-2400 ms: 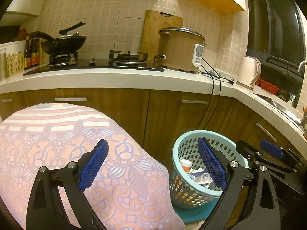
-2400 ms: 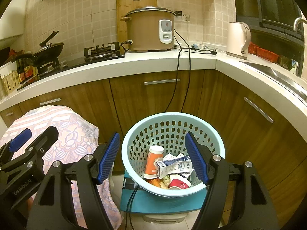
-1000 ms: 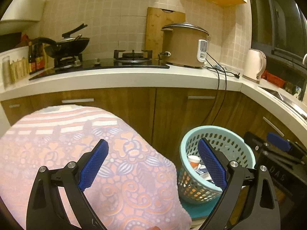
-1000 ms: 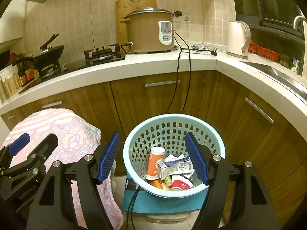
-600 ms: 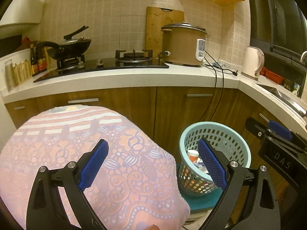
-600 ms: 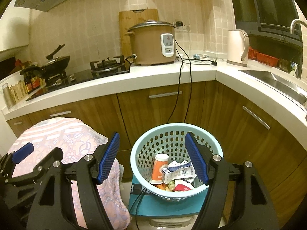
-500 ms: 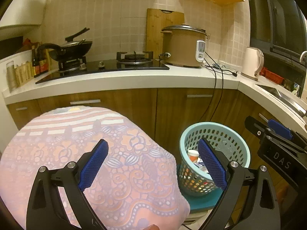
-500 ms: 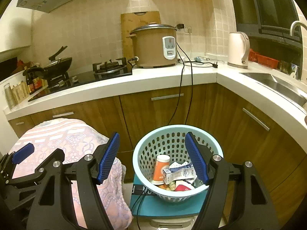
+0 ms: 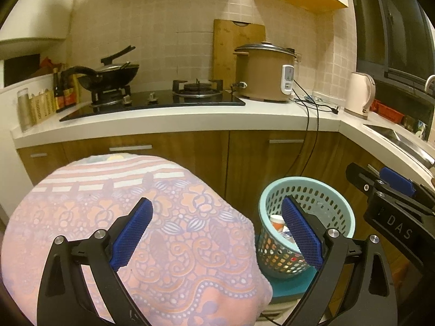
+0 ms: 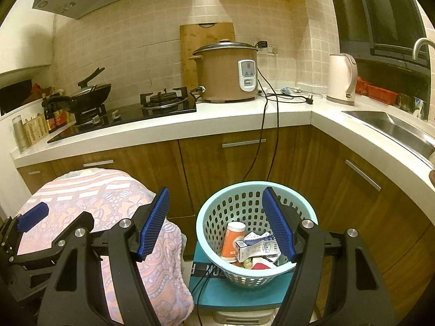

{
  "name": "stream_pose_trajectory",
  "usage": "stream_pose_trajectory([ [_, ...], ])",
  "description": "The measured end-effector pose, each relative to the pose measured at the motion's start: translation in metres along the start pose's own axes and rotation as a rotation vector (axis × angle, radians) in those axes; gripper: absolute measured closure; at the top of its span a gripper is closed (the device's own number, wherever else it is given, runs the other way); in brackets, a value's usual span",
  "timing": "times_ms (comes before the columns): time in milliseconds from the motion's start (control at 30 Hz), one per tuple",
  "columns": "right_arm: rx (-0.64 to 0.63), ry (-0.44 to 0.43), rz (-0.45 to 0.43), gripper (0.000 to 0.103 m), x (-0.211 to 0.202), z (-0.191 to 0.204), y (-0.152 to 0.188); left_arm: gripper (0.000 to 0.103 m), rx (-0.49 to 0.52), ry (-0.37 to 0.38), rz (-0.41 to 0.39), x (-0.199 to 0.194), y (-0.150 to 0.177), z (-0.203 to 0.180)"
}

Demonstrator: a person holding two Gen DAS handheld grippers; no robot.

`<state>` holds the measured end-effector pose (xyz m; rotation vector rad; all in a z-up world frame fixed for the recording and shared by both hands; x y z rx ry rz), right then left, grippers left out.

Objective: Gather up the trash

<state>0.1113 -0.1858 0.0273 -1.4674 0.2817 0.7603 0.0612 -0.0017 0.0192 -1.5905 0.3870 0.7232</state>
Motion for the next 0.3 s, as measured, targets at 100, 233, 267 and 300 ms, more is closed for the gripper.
stream_pose_trajectory([
  [100, -0.005, 0.001, 0.003, 0.035, 0.001, 0.003, 0.000, 0.010, -0.005, 0.004, 0.028, 0.005, 0.002, 0.002],
  [233, -0.006, 0.012, 0.006, 0.035, 0.004, 0.006, -0.002, 0.010, -0.017, 0.026, 0.050, 0.010, 0.004, 0.008],
  [267, -0.006, 0.016, 0.006, 0.035, 0.005, 0.006, -0.002, 0.010, -0.023, 0.021, 0.050, 0.011, 0.005, 0.012],
  [300, -0.006, 0.019, 0.006, 0.035, 0.006, 0.007, -0.003, 0.010, -0.026, 0.019, 0.052, 0.011, 0.005, 0.013],
])
Point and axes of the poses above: each gripper's, at about its wrist camera, not at the fingertips, and x roughly the way its jaws point, z to its left, y to its underside, the point moved 8 cm from there along x, roughly the way its jaws point, and after that the axes turned 12 degrees about z, right-handed, at the moved point
